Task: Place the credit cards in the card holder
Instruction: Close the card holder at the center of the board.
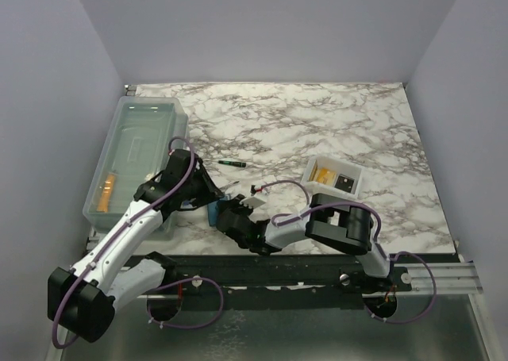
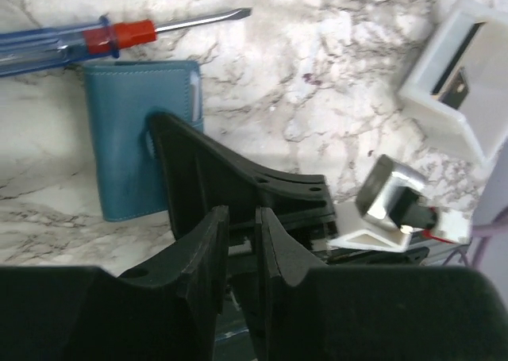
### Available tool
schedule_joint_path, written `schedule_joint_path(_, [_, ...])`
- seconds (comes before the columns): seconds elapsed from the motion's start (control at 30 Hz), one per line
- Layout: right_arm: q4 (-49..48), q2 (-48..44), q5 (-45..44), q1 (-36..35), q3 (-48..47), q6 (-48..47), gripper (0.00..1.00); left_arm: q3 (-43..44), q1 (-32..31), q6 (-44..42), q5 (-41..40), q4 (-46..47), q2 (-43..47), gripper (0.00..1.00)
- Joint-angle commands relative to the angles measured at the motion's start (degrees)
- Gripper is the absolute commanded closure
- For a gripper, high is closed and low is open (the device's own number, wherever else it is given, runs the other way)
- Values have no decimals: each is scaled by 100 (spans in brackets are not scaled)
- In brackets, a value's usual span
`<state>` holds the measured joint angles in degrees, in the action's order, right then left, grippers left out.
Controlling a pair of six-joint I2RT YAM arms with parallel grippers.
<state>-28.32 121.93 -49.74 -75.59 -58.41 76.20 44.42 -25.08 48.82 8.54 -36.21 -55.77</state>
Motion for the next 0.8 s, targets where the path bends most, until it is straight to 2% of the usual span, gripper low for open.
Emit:
schedule_joint_path(0.0, [5650, 1748, 1797, -309, 779, -358, 100, -370, 36, -5, -502, -136, 62, 72])
schedule_joint_path(0.2, [6013, 1229, 1570, -316, 660, -342, 100, -590, 8, 303, -1101, 10, -275, 60])
schedule_joint_path(0.33, [6104, 1272, 1361, -334, 426, -660, 100, -1058, 3, 627, -957, 623, -515, 57])
schedule_joint_path(0.53, [7424, 2164, 758, -565, -622, -167, 100, -1414, -48, 830, -1443, 915, -727, 59])
schedule_joint_path(0.6, [7488, 2299, 710, -643, -721, -167, 100, -1528, -77, 880, -1621, 1072, -785, 66])
schedule_joint_path(0.77, [7356, 2646, 838, -981, -854, -460, 100, -1777, -86, 936, -1639, 1515, -920, 69])
